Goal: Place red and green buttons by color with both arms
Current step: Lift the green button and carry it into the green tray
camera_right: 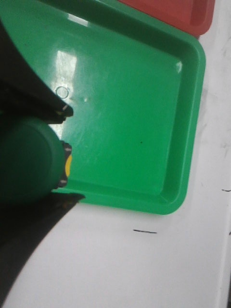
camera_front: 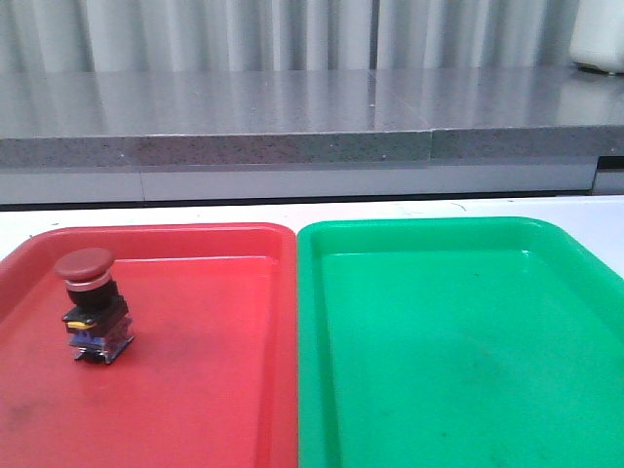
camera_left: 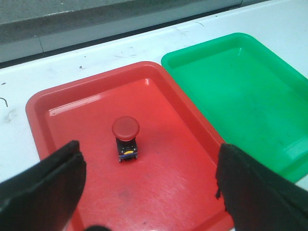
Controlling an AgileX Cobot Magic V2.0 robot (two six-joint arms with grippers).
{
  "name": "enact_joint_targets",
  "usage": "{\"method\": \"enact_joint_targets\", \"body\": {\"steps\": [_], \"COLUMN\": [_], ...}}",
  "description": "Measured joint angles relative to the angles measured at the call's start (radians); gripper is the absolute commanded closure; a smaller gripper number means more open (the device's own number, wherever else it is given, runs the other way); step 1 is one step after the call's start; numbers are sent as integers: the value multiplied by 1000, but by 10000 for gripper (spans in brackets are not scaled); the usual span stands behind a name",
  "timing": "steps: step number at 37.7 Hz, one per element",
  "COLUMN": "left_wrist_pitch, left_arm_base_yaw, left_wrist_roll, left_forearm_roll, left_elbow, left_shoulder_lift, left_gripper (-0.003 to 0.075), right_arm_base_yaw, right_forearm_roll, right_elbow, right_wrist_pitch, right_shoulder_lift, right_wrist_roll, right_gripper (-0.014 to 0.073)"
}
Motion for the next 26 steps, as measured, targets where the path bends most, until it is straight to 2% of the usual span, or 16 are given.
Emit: {"method": "enact_joint_targets", "body": {"steps": [5, 9, 14, 19, 26], "left_wrist_pitch": [0, -2, -2, -2, -2], "left_arm_base_yaw": [0, 0, 0, 0, 0], "left_wrist_roll": [0, 0, 0, 0, 0], "left_forearm_roll": [0, 0, 0, 0, 0], "left_elbow": [0, 0, 0, 0, 0], "left_shoulder_lift": [0, 0, 0, 0, 0], "left_gripper": [174, 174, 174, 174, 174], "right_arm_base_yaw": [11, 76, 151, 164, 164], "right_forearm_roll": [8, 10, 14, 14, 14], "right_elbow": [57, 59, 59, 59, 53], "right_wrist_pitch": [-5, -70, -215, -326, -369], "right_shoulder_lift": [-19, 36, 159, 289, 453], "right_wrist_roll": [0, 0, 0, 0, 0], "right_gripper": [335, 335, 335, 335, 335]}}
